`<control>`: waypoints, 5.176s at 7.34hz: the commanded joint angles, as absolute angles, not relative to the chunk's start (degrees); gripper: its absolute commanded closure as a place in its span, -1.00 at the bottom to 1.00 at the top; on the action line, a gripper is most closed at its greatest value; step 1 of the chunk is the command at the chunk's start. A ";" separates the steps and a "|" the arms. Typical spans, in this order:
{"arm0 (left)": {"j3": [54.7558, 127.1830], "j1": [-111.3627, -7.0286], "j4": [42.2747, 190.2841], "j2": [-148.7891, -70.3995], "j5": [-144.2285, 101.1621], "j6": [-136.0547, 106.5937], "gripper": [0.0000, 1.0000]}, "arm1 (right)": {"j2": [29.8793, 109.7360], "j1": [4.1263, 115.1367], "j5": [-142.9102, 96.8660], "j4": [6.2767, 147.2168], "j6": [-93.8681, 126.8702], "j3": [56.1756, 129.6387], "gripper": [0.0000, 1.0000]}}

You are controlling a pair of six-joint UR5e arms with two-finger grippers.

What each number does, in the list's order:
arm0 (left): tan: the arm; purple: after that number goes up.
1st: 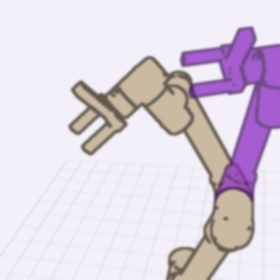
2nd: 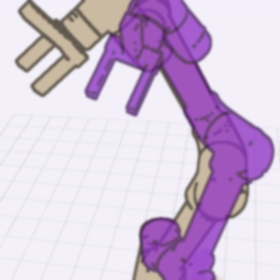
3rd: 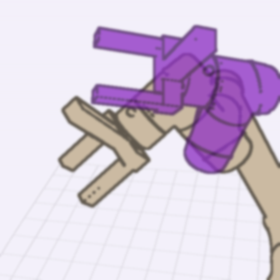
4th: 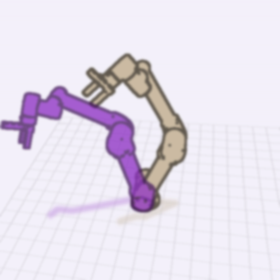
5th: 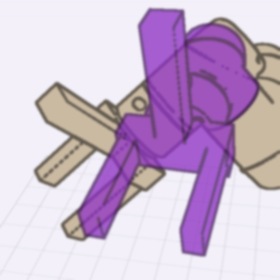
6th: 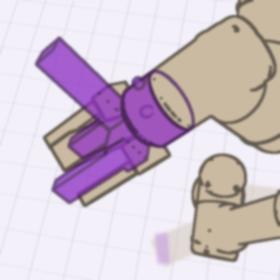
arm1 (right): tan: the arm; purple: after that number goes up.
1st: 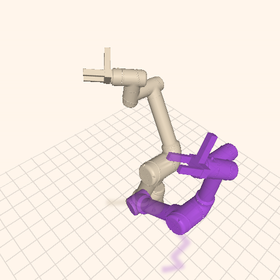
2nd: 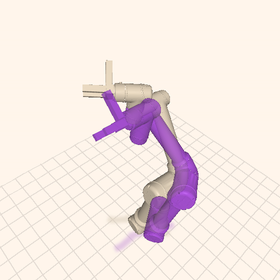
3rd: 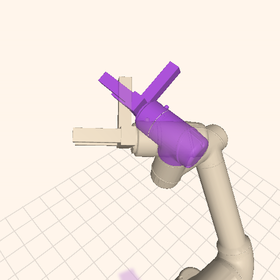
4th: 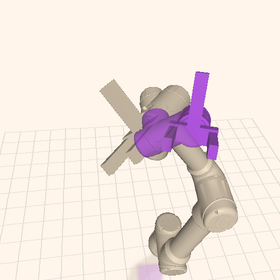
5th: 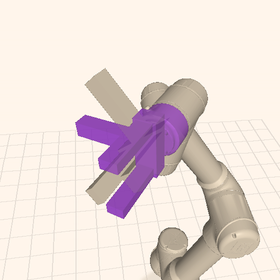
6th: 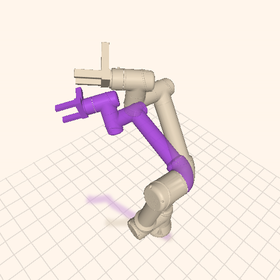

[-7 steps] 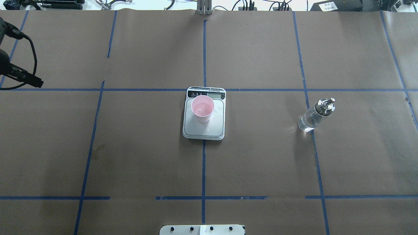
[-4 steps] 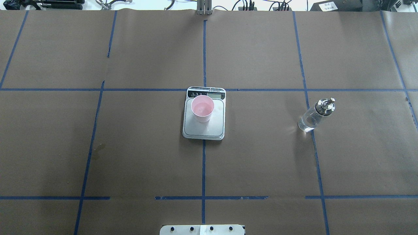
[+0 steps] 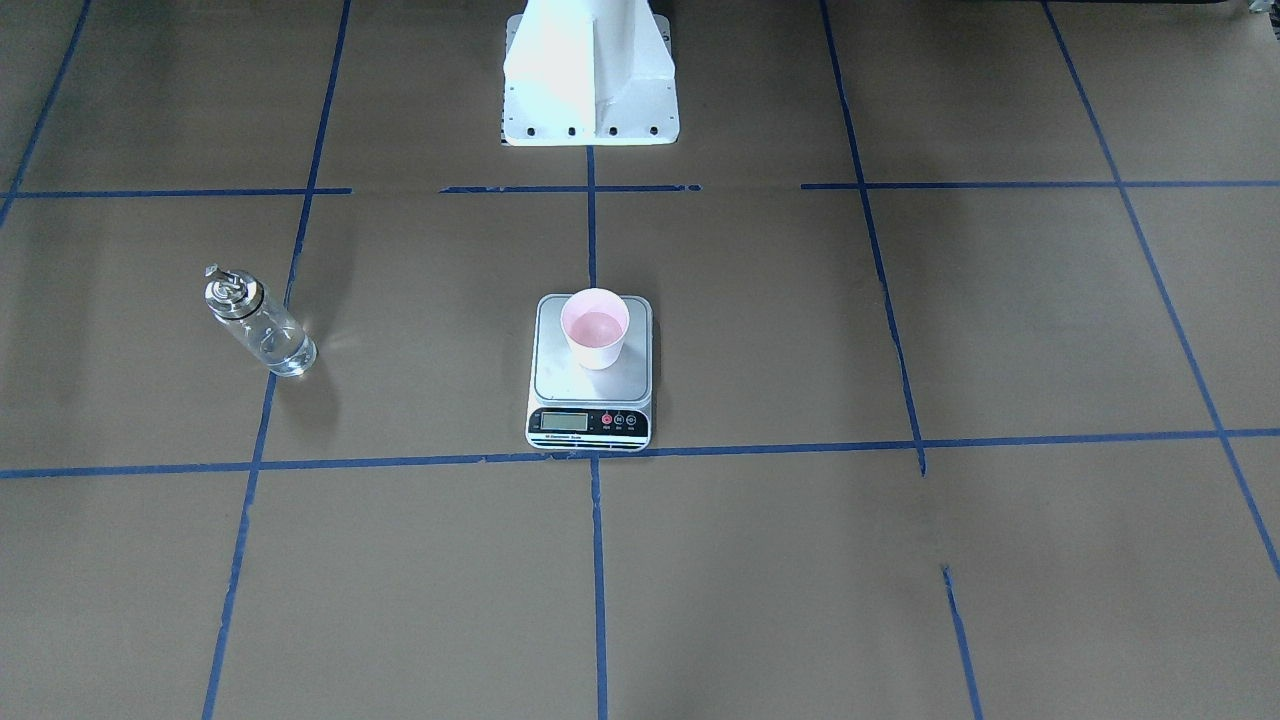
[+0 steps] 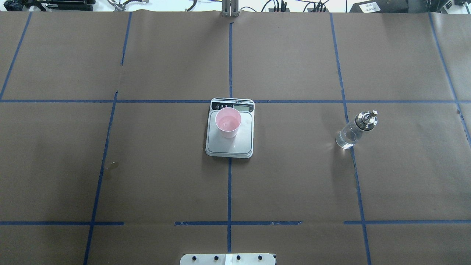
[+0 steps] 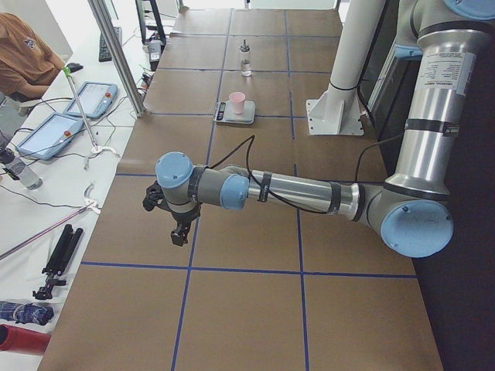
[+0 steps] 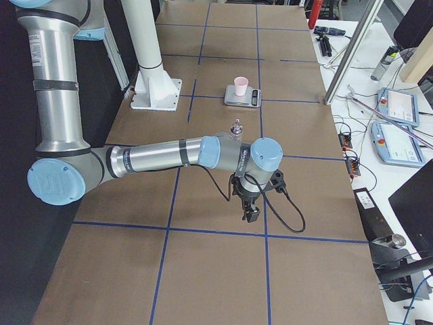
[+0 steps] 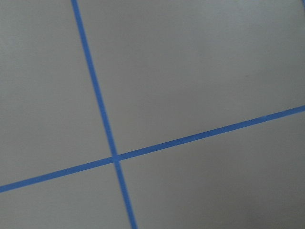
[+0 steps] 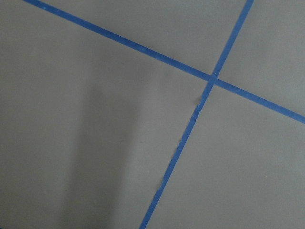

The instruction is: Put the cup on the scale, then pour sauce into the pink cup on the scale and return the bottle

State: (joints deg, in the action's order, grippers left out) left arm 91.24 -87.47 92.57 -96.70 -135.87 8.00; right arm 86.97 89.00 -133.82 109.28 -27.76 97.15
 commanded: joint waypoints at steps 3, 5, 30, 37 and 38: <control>94.38 -87.72 92.81 -89.93 -134.82 8.79 -1.00 | 87.70 89.21 -134.12 108.37 -27.86 95.89 -1.00; 94.66 -87.54 92.03 -90.61 -135.44 3.11 -1.00 | 87.98 89.21 -134.12 107.75 -27.77 95.89 -1.00; 99.85 -88.42 80.51 -91.76 -135.26 1.23 -1.00 | 91.58 89.21 -134.38 103.71 -20.48 103.36 -1.00; 94.40 -89.21 83.31 -91.76 -134.91 1.76 -1.00 | 91.67 89.12 -133.77 103.62 -20.57 102.48 -1.00; 93.35 -89.30 84.45 -91.76 -134.91 1.76 -1.00 | 91.50 89.12 -133.68 103.62 -20.39 102.39 -1.00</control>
